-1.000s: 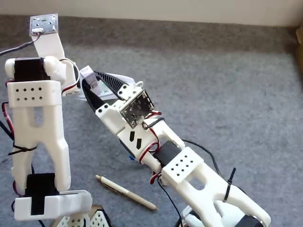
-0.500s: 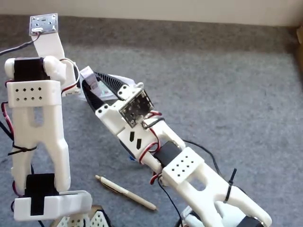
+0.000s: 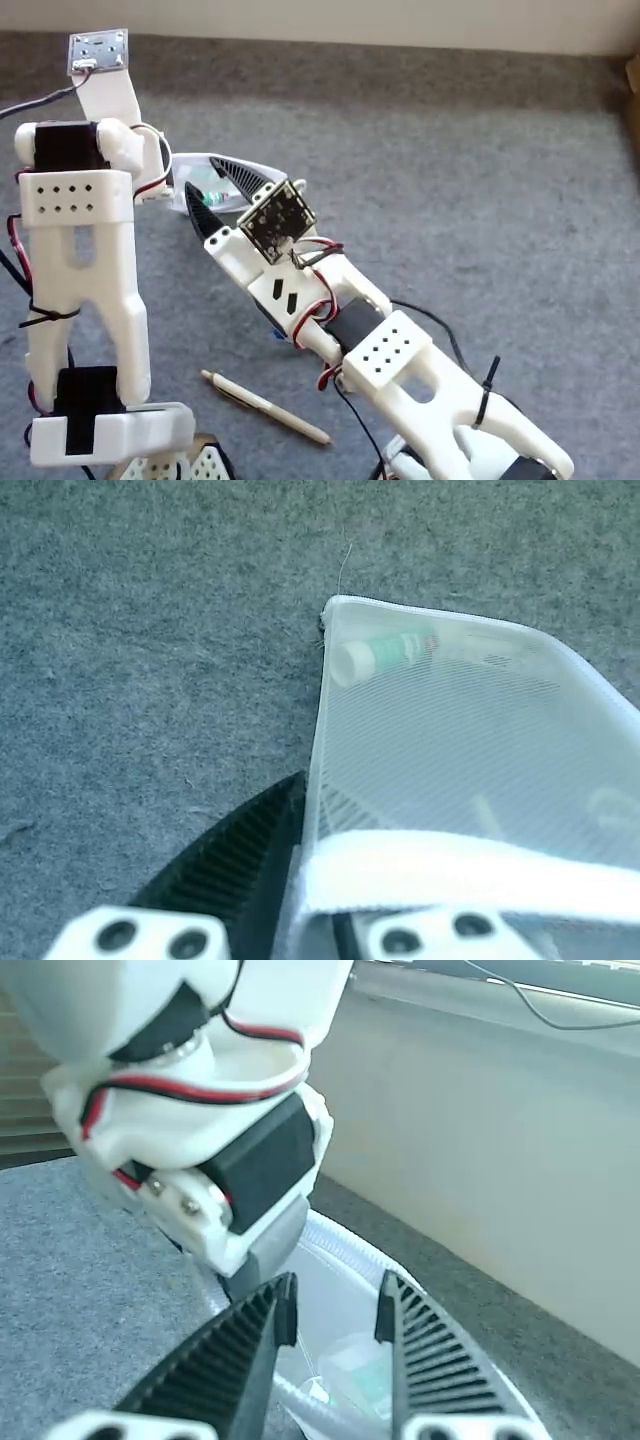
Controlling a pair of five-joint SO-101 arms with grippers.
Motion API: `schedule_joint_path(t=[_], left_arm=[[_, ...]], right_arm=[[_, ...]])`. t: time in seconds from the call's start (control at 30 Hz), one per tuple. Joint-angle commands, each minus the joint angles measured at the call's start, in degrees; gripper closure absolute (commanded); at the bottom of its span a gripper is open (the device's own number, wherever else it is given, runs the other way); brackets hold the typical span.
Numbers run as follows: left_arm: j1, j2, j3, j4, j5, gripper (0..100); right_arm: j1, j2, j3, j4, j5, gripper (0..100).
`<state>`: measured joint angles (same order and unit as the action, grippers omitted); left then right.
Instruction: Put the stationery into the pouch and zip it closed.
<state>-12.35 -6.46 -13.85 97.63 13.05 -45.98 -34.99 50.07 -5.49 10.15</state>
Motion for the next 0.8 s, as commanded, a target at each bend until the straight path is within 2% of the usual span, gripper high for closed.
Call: schedule_joint_path(t=[0.0, 0.1, 0.2, 0.4, 0.77], left_arm=[[-1.36, 0.04, -1.27, 0.00, 0.35, 99], [-1.36, 0.04, -1.27, 0.00, 0.35, 99], [-1.36, 0.04, -1.27, 0.00, 0.35, 99], [-1.45, 0.04, -1.27, 0.00, 0.35, 99], [-4.26, -0.31, -1.27, 0.00, 0.35, 99]], right_arm=[[1.10, -0.57, -3.38, 0.66, 0.70, 86.8], [1.10, -1.45, -3.47, 1.54, 0.70, 86.8], [0.92, -5.05, -5.41, 7.43, 0.44, 86.8], [1.10, -12.00, -14.37, 26.95, 0.35, 86.8], [1.27, -12.62, -33.45, 63.34, 0.35, 86.8]])
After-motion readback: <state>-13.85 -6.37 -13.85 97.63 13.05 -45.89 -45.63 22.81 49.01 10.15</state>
